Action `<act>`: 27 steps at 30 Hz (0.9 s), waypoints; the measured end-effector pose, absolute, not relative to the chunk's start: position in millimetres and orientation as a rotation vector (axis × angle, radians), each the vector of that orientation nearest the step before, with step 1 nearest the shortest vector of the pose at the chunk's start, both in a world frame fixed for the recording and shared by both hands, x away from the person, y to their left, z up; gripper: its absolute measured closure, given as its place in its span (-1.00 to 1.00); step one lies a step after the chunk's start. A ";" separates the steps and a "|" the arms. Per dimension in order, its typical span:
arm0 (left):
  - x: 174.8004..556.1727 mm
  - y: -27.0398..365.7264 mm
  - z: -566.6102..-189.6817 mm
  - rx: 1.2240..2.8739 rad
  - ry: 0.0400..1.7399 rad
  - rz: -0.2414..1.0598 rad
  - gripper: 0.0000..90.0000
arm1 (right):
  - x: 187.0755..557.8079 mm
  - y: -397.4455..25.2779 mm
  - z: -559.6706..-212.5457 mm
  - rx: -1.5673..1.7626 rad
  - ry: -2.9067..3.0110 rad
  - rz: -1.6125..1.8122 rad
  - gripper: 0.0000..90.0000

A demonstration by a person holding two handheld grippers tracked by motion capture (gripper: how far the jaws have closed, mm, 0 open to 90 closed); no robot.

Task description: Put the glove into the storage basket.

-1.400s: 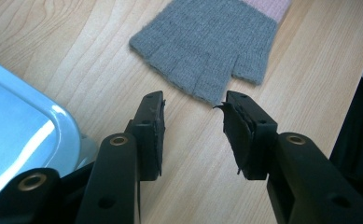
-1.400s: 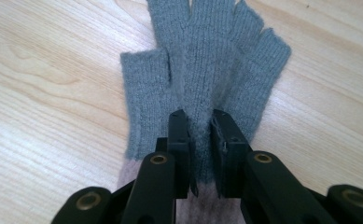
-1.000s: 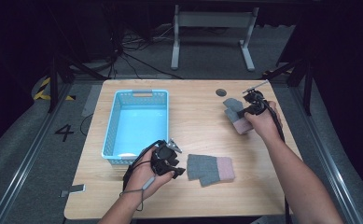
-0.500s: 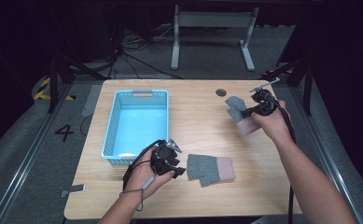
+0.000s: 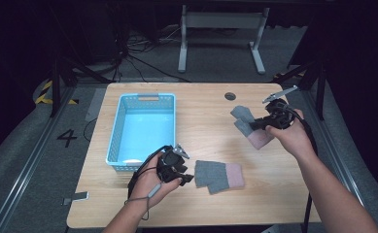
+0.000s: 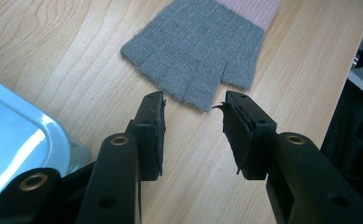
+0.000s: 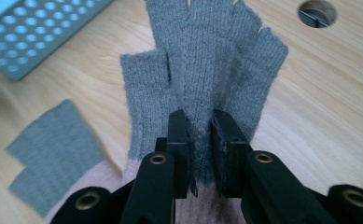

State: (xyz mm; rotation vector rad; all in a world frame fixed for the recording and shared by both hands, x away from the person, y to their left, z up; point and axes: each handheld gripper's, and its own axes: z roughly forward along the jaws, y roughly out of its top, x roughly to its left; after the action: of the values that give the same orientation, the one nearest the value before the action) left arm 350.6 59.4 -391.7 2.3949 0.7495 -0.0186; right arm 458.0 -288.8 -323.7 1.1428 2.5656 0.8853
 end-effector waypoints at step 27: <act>345.9 54.6 -388.9 2.392 0.737 -0.039 0.28 | 371.8 -257.7 -333.8 0.851 2.722 1.023 0.73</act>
State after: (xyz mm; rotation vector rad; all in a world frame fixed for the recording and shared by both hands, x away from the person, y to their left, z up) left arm 345.9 54.6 -388.9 2.3924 0.7370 -0.0391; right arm 371.8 -257.7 -333.8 0.8510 2.7219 1.0231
